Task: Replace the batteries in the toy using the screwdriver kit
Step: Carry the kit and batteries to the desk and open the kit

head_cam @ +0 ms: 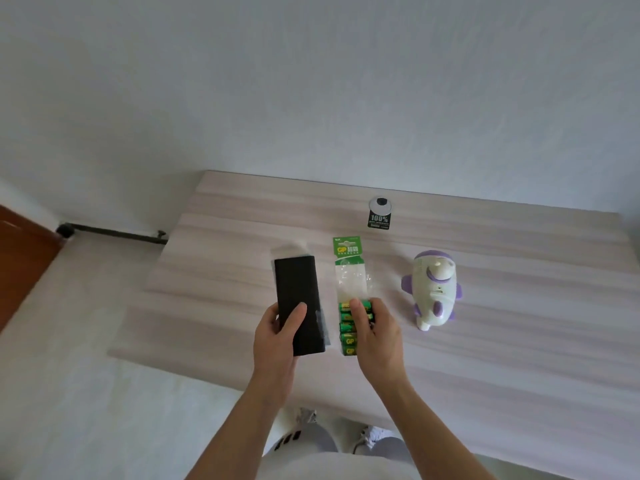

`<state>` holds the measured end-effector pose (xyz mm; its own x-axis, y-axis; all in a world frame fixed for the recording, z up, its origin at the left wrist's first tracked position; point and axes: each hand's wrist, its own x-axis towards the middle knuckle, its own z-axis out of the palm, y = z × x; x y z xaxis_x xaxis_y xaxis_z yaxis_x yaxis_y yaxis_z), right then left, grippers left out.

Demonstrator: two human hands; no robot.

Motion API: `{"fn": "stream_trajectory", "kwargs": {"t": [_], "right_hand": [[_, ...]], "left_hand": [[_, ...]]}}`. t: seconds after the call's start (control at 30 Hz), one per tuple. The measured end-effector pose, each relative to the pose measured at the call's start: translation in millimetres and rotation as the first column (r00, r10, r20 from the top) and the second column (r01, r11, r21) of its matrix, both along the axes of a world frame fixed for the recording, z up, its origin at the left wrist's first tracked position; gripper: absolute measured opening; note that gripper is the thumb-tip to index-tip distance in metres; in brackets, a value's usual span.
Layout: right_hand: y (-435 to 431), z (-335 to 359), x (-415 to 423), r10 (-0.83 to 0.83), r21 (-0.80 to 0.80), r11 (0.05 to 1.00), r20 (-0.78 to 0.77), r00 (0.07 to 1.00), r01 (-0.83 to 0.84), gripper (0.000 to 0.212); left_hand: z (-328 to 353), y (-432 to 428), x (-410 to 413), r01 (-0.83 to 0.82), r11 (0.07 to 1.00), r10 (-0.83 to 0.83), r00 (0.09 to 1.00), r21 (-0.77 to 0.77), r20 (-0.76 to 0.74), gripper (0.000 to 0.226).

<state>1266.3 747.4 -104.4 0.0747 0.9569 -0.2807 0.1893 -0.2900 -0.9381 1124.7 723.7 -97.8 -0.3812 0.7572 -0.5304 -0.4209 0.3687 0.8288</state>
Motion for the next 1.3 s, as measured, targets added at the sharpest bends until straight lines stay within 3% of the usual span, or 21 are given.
{"fn": "stream_trajectory", "kwargs": {"t": [0.2,0.37,0.73,1.0,1.13,1.3], "right_hand": [[1,-26,-8,-0.036,-0.103,0.994,0.045,0.998,0.04,0.027],[13,-48,-18,-0.1,-0.18,0.977,0.103,0.99,0.118,0.028],[34,-110,-60,-0.092,-0.292,0.937,0.326,0.941,0.193,0.029],[32,-133,-79,-0.063,-0.307,0.924,0.464,0.883,0.227,0.036],[34,-139,-82,-0.051,-0.293,0.931,0.488,0.871,0.218,0.037],[34,-147,-83,-0.001,-0.302,0.934,0.533,0.846,0.191,0.034]], "left_hand": [[-26,0,-19,0.045,0.998,-0.048,0.996,-0.049,-0.069,0.047],[-50,11,-39,0.128,0.982,-0.15,0.975,-0.141,-0.163,0.026],[-110,52,-68,0.259,0.932,-0.318,0.92,-0.254,-0.227,0.022],[-145,47,-75,0.238,0.9,-0.383,0.831,-0.365,-0.403,0.047],[-148,46,-76,0.193,0.916,-0.338,0.846,-0.353,-0.414,0.062],[-145,48,-69,0.213,0.918,-0.37,0.76,-0.334,-0.534,0.053]]}}
